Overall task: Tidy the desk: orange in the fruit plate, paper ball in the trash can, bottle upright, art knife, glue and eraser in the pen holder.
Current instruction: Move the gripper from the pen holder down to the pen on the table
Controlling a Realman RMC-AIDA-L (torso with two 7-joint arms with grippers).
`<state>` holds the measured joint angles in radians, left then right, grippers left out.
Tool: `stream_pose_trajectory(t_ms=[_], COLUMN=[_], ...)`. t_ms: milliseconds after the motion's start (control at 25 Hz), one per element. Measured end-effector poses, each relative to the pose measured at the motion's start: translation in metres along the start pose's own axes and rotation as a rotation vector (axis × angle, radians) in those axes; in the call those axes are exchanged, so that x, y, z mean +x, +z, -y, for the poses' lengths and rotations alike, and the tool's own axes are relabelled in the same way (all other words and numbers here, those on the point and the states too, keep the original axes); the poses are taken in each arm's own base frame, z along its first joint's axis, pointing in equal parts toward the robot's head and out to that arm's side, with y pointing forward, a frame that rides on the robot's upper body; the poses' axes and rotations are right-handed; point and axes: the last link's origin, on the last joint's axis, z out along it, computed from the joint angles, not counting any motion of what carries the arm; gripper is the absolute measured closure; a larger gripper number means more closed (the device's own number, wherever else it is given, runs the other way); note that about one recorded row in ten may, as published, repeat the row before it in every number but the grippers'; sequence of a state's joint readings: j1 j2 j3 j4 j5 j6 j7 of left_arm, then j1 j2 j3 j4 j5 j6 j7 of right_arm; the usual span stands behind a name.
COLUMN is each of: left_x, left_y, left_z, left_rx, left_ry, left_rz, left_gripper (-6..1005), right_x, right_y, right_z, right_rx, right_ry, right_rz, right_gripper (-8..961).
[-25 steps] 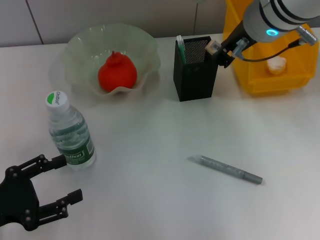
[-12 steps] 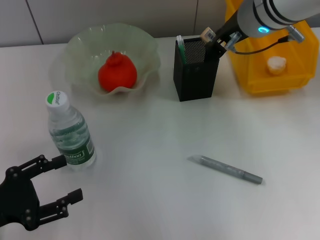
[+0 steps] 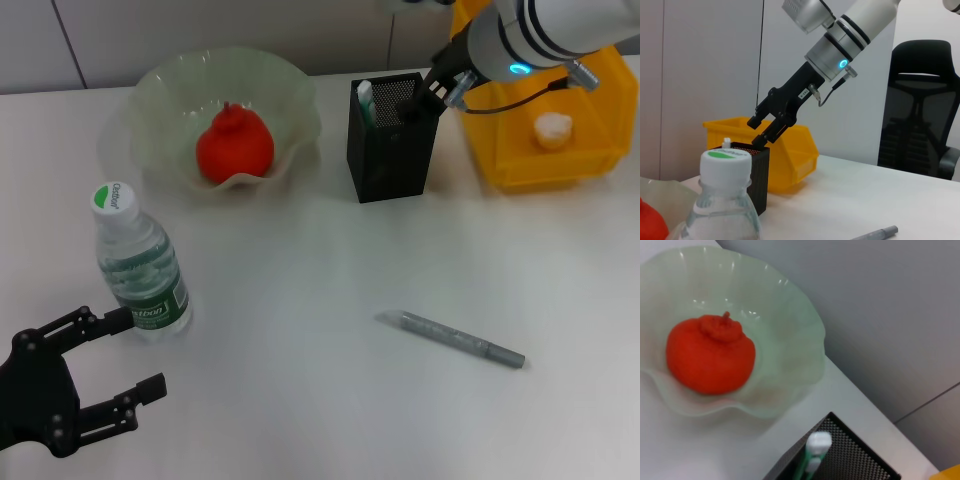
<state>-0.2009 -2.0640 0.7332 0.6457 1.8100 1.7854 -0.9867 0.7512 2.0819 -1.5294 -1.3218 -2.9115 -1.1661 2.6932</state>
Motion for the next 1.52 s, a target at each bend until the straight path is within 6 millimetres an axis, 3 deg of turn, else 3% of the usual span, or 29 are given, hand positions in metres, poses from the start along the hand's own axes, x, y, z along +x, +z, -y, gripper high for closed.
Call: stream_pose_trajectory(t_ms=[320, 520, 680, 1000, 1080, 1520], left_x=[0.0, 0.0, 0.0, -0.001, -0.001, -0.002], left_y=[0.0, 0.0, 0.0, 0.001, 0.001, 0.001], left_z=[0.0, 0.0, 0.0, -0.001, -0.001, -0.002], left_rx=[0.0, 0.0, 0.0, -0.001, -0.002, -0.012], left_ry=[0.0, 0.001, 0.001, -0.006, -0.007, -0.008], left_rz=[0.001, 0.001, 0.001, -0.002, -0.002, 0.003], left_gripper=[202, 202, 202, 202, 202, 202], right_x=[-0.01, -0.005, 0.002, 0.021, 0.031, 0.04], right_y=[-0.038, -0.054, -0.056, -0.047, -0.033, -0.007], right_z=[-0.019, -0.039, -0.044, -0.06, -0.071, -0.085], right_rx=[-0.109, -0.226, -0.266, -0.404, -0.472, -0.546], right_ry=[-0.02, -0.056, -0.062, -0.076, -0.092, -0.098], right_rz=[-0.023, -0.145, -0.196, -0.297, -0.344, -0.373], right_gripper=[211, 211, 211, 212, 212, 212])
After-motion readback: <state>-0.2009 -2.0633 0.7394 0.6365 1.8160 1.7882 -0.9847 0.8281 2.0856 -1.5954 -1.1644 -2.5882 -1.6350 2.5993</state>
